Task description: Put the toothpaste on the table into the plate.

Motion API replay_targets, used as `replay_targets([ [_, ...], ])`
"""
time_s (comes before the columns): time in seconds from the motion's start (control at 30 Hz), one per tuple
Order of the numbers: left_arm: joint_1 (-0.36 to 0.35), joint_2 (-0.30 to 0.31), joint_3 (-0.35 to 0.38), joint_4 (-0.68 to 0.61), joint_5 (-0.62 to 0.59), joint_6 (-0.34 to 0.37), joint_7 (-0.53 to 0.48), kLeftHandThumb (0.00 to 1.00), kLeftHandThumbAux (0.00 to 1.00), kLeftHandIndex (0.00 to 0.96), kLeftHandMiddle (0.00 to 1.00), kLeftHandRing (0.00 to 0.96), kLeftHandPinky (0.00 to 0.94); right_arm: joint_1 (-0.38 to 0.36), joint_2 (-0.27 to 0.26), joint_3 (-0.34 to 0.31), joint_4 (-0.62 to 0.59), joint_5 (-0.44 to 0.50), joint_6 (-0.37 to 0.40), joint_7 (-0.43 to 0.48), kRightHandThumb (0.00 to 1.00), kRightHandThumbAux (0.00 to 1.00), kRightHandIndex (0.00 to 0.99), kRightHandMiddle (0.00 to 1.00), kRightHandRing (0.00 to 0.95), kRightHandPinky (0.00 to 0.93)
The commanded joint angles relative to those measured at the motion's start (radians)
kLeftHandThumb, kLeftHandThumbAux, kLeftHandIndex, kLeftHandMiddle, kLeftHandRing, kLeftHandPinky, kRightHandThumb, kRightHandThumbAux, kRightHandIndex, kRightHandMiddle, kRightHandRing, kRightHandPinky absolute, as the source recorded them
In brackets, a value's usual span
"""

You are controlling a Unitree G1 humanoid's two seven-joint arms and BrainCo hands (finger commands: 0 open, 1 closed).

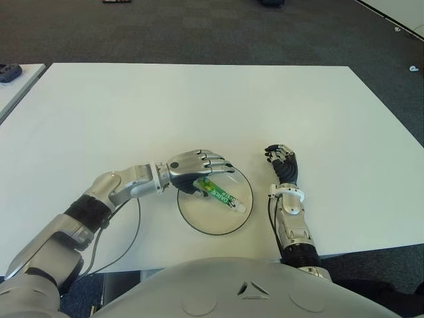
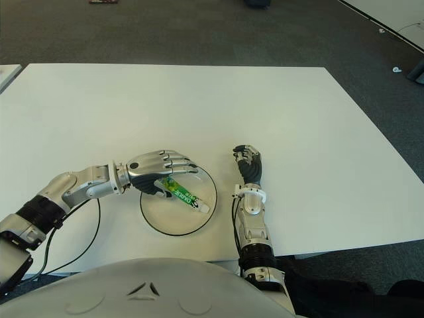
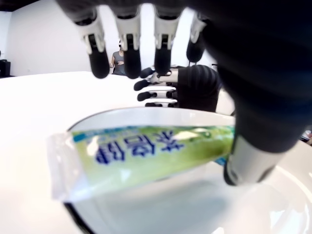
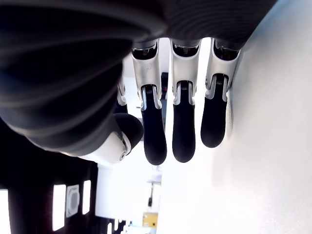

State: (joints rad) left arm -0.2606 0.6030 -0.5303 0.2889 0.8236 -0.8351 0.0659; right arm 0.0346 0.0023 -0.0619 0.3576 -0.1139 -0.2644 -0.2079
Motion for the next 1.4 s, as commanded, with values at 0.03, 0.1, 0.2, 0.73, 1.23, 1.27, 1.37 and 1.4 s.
replay_targets([
  [0.03,0.003,0.005,0.023,-0.005,-0.027,0.011,-0.031,0.041,0.763,0.039,0.140,0.129,0.109,-0.003,0.002,0.000,0.009,0.002,0.025,-0.002,0.708,0.730,0.428,0.458,0.440,0.447],
  [0.1,0.006,0.001,0.030,-0.005,-0.036,0.011,-0.030,0.017,0.761,0.038,0.136,0.122,0.093,-0.004,0.003,0.000,0.009,0.002,0.025,-0.003,0.708,0.730,0.428,0.459,0.442,0.452],
  [0.2,0.013,-0.008,0.051,-0.006,-0.073,0.002,-0.020,0.006,0.753,0.038,0.138,0.120,0.090,-0.004,0.004,0.000,0.007,0.004,0.021,-0.002,0.708,0.730,0.427,0.458,0.443,0.454],
  [0.73,0.041,-0.043,0.193,-0.035,-0.319,0.040,-0.068,0.000,0.728,0.055,0.159,0.148,0.188,-0.003,0.000,0.004,0.009,0.006,0.012,0.009,0.707,0.731,0.427,0.464,0.454,0.461],
  [1.23,0.115,-0.217,0.357,0.098,-0.661,0.136,-0.086,0.000,0.747,0.104,0.168,0.158,0.184,-0.007,-0.003,0.004,0.014,0.001,0.016,0.007,0.705,0.732,0.426,0.455,0.448,0.458],
  [1.27,0.112,-0.226,0.365,0.113,-0.665,0.135,-0.082,0.000,0.752,0.104,0.168,0.158,0.180,-0.008,-0.003,0.004,0.014,0.001,0.017,0.007,0.705,0.732,0.426,0.455,0.448,0.457],
  [1.37,0.107,-0.294,0.422,0.180,-0.699,0.095,-0.020,0.000,0.756,0.109,0.176,0.168,0.178,-0.010,-0.003,0.005,0.015,-0.003,0.022,0.003,0.705,0.732,0.426,0.459,0.451,0.464],
  [1.4,0.107,-0.308,0.435,0.190,-0.705,0.084,-0.009,0.000,0.752,0.113,0.184,0.175,0.181,-0.011,-0.002,0.005,0.016,-0.003,0.023,0.002,0.705,0.732,0.426,0.462,0.453,0.469],
])
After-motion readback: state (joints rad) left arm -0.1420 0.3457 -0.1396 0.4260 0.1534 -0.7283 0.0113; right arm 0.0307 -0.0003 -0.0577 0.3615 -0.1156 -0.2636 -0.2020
